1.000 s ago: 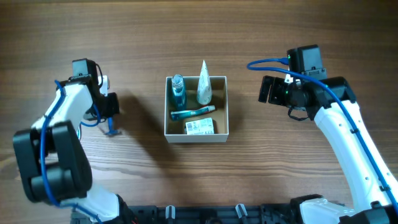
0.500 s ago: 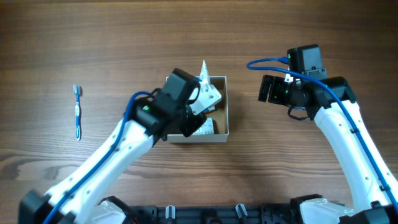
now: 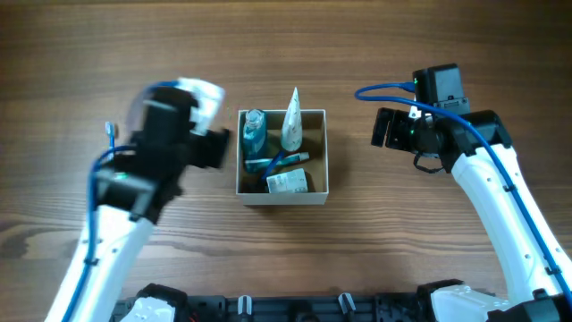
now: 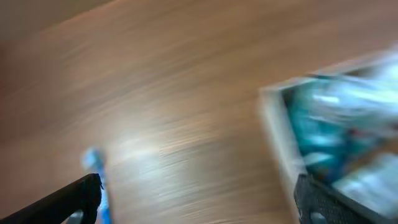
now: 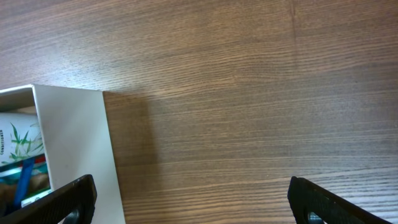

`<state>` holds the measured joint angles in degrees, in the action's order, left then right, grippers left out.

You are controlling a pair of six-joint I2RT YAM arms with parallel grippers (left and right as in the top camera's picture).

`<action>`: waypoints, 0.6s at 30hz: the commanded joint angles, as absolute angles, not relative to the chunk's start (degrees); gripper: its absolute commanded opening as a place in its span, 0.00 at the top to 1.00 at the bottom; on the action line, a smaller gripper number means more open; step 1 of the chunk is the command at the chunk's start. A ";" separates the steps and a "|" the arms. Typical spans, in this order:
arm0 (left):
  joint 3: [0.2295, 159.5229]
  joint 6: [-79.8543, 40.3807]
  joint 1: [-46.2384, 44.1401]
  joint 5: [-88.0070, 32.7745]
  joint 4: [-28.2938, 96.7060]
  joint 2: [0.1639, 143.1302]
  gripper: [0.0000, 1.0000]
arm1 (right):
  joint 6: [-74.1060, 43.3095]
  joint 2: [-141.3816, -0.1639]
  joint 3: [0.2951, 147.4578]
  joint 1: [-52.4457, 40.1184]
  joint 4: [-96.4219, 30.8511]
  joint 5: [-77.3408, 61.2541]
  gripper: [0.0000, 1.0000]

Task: Pack container
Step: 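Place the razor into the box with the left gripper, then grasp the blue toothbrush with the left gripper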

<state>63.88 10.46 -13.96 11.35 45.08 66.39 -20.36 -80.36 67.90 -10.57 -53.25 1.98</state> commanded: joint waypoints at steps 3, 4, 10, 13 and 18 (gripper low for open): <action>63.96 0.73 16.62 9.41 41.28 76.62 0.00 | -20.99 -80.53 67.75 -10.63 -53.65 3.14 0.00; 63.96 0.75 20.34 7.92 40.05 80.84 0.00 | -20.99 -80.53 67.75 -10.63 -53.63 3.11 0.00; 63.99 1.06 25.96 0.75 35.48 101.56 0.02 | -20.99 -80.53 67.75 -10.63 -53.60 3.14 0.00; 63.96 1.52 25.74 -0.25 33.52 105.95 0.03 | -20.99 -80.53 67.75 -10.63 -53.58 3.14 0.00; 63.96 2.96 25.78 -1.34 32.29 110.24 0.04 | -20.99 -80.53 67.75 -10.63 -53.56 3.14 0.00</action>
